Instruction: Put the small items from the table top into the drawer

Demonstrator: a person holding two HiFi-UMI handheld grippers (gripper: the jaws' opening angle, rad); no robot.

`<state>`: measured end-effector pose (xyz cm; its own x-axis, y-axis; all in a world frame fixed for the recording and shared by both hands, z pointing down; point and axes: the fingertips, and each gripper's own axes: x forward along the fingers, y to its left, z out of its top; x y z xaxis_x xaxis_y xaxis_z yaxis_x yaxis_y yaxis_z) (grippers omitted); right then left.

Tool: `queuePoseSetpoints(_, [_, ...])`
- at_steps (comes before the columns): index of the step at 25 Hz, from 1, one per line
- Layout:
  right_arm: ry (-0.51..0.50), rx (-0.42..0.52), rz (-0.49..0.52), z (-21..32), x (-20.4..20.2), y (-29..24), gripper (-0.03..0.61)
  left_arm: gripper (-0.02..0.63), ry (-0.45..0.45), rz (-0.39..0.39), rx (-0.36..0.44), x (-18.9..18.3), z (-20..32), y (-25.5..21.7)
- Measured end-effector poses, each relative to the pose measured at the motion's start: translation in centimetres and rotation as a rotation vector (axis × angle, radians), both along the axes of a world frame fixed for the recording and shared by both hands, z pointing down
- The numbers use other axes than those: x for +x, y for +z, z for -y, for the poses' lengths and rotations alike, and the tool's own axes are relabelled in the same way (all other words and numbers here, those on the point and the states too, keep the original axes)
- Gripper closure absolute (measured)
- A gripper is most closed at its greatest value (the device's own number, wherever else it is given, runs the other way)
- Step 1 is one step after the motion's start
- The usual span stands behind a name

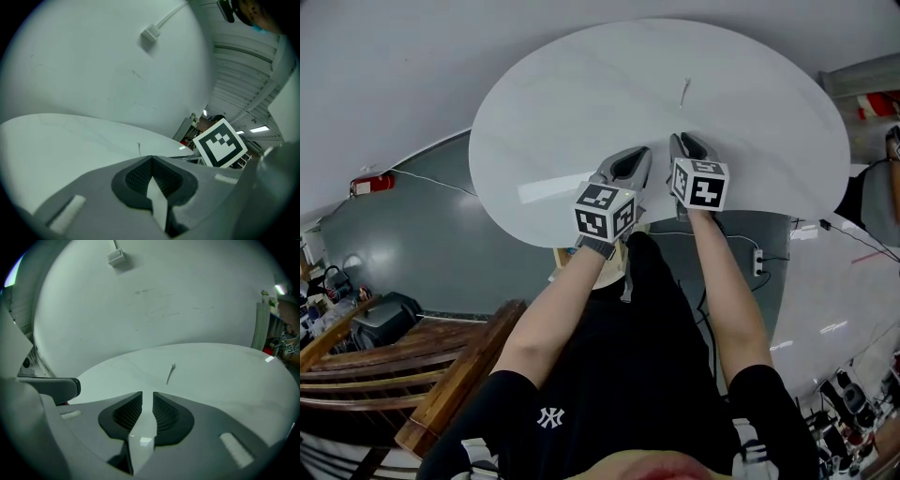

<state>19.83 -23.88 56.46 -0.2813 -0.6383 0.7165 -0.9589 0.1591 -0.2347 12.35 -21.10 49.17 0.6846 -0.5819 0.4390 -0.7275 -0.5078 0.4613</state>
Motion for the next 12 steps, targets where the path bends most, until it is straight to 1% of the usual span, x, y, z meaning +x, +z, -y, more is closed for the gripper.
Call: queuePoseSetpoints(12, [0.016, -0.077, -0.068, 6.1, 1.3, 3.8, 0.48, 0.613, 0.012, 0.001, -0.028, 0.5, 5.1, 2.0])
